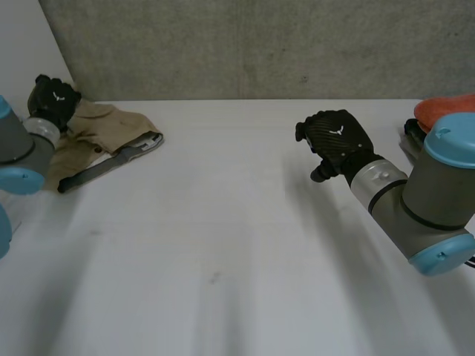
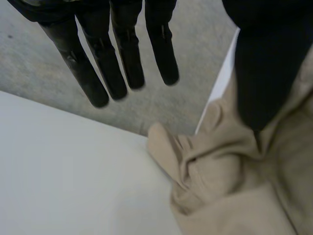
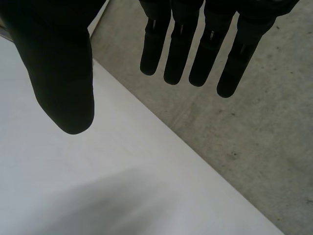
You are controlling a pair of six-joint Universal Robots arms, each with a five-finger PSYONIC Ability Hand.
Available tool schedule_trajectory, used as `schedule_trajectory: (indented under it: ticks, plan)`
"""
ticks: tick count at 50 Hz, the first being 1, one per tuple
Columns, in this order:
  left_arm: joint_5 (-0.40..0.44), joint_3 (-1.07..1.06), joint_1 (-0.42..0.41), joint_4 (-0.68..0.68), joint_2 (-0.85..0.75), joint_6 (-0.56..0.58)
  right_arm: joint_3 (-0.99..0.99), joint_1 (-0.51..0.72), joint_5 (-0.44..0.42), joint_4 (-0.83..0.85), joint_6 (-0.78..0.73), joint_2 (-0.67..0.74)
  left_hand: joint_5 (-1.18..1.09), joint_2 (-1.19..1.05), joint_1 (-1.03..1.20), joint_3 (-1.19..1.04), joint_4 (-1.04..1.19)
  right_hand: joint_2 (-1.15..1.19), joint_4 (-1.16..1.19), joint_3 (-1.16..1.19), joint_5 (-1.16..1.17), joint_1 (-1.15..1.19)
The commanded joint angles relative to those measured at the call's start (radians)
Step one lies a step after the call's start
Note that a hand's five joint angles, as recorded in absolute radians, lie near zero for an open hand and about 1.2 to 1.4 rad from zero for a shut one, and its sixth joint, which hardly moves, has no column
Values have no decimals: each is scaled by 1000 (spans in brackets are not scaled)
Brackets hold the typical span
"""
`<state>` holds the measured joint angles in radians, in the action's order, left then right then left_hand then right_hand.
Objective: Fold the laundry.
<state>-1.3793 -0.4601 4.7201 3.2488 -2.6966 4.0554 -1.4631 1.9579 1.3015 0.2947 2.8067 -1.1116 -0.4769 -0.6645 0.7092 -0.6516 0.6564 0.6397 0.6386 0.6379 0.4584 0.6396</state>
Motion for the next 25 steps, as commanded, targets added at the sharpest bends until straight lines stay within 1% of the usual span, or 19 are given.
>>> schedule_trajectory:
  ticks: [1,3,8,9,11,12,15,17,21,25]
  plan:
    - [5,35,-12,-99,41,-62,-2,-11,-2,14,-7,6,-358,-345,300,-358,353,58,59,59,64,58]
    - [3,31,-14,-129,64,-76,-3,-11,-2,14,-7,7,-267,-254,209,-267,262,-30,-29,-28,-23,-30]
    - [5,5,-22,-250,130,-150,-2,-17,-2,14,-7,13,-231,-218,174,-231,227,-45,-44,-44,-39,-45]
    - [6,-6,-23,-309,152,-186,0,-20,-2,14,-9,16,-217,-204,159,-217,212,-57,-56,-55,-50,-57]
    - [8,-17,-22,-363,170,-219,1,-22,-2,14,-12,19,-202,-189,144,-202,197,-63,-62,-61,-56,-63]
    - [3,-28,-19,-412,185,-248,3,-22,-4,14,-13,22,-190,-177,133,-190,185,-75,-73,-73,-68,-74]
    - [5,-57,-9,-513,215,-292,3,-22,-7,14,-15,26,-111,-98,54,-111,106,-81,-79,-79,-74,-80]
    - [9,-86,12,-563,230,-308,1,-20,-7,14,-18,27,-41,-28,-17,-41,36,-86,-85,-85,-80,-86]
    - [29,-137,50,-564,242,-282,0,-14,-8,12,-29,33,50,63,-108,51,-55,-95,-94,-93,-88,-95]
    - [43,-186,78,-528,236,-199,0,-13,-8,14,-36,38,80,93,-137,80,-85,-125,-124,-123,-118,-124]
